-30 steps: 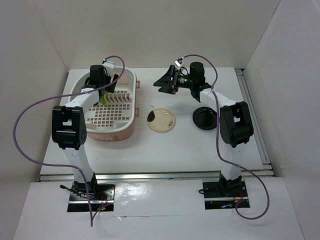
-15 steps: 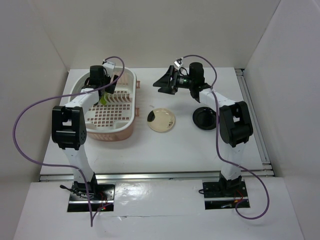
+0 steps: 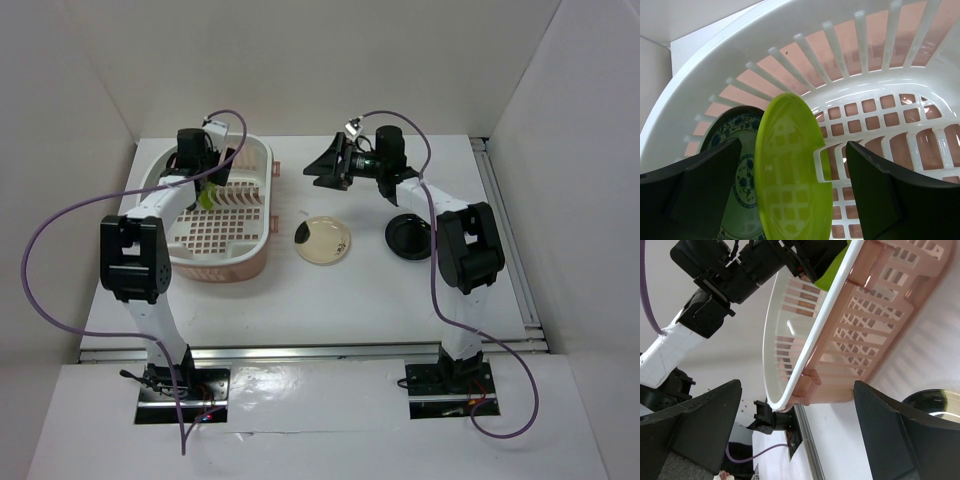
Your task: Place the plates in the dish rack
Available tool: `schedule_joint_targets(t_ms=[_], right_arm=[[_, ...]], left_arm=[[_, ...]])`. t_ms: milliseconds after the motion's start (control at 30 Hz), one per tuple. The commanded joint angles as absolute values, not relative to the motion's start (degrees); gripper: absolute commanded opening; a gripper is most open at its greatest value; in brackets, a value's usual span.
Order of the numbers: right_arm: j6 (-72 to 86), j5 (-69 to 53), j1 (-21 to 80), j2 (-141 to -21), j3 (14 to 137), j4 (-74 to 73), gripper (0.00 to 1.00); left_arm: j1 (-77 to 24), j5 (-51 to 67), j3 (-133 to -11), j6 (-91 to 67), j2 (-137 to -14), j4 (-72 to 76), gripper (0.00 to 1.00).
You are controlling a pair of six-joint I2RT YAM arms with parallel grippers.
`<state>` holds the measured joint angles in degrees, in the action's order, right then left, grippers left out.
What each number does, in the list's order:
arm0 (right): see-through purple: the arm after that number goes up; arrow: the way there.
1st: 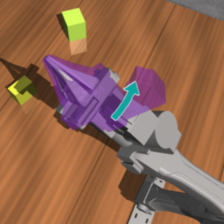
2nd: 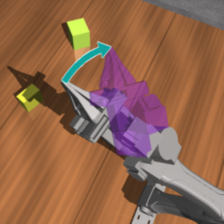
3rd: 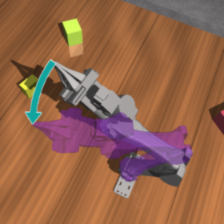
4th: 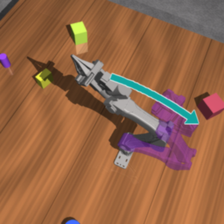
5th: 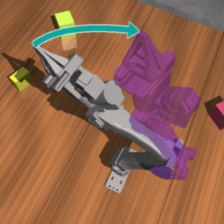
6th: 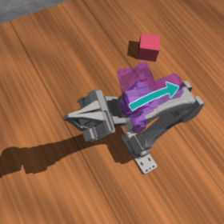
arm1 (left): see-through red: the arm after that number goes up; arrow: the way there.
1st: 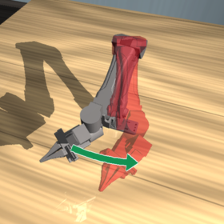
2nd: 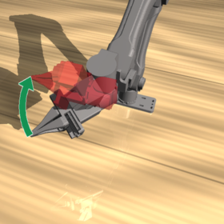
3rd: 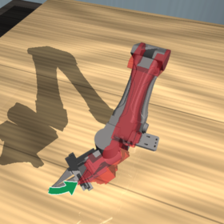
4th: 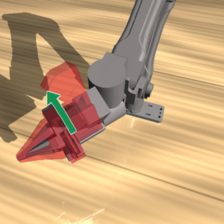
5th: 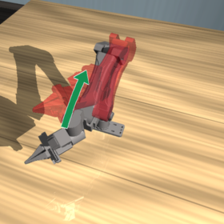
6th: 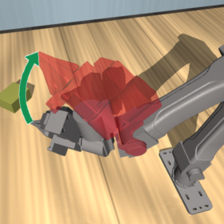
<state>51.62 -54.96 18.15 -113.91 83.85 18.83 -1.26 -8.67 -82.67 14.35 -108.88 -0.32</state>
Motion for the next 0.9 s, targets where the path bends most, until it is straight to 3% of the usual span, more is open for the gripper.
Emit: schedule_joint_targets(t_ms=[0, 467, 600, 700, 733, 867], right_arm=[[51.7, -56.2, 18.8, -113.8, 83.8, 22.3, 1.00], [51.7, -56.7, 19.3, -114.3, 84.5, 22.3, 1.00], [39.0, -52.4, 19.3, -114.3, 91.3, 9.8, 1.00], [26.7, -38.7, 18.0, -115.7, 103.6, -11.6, 1.00], [23.2, -35.9, 17.0, -115.8, 105.7, -16.6, 1.00], [24.5, -31.0, 9.6, -115.1, 108.2, -18.8, 1.00]], left_arm=[[-1.0, -7.9, -85.1, 12.3, -104.9, -0.2, 0.99], [-2.0, -8.2, -88.7, 12.9, -99.1, -1.3, 0.99], [-4.7, -13.1, -91.6, 9.9, -93.5, -3.6, 0.99], [-7.6, -7.1, -94.0, -1.0, -86.5, -7.4, 0.99], [-9.0, 0.3, -95.4, -7.1, -85.3, -10.4, 0.99], [-13.2, 13.9, -94.5, -15.6, -79.2, -14.4, 0.99]])
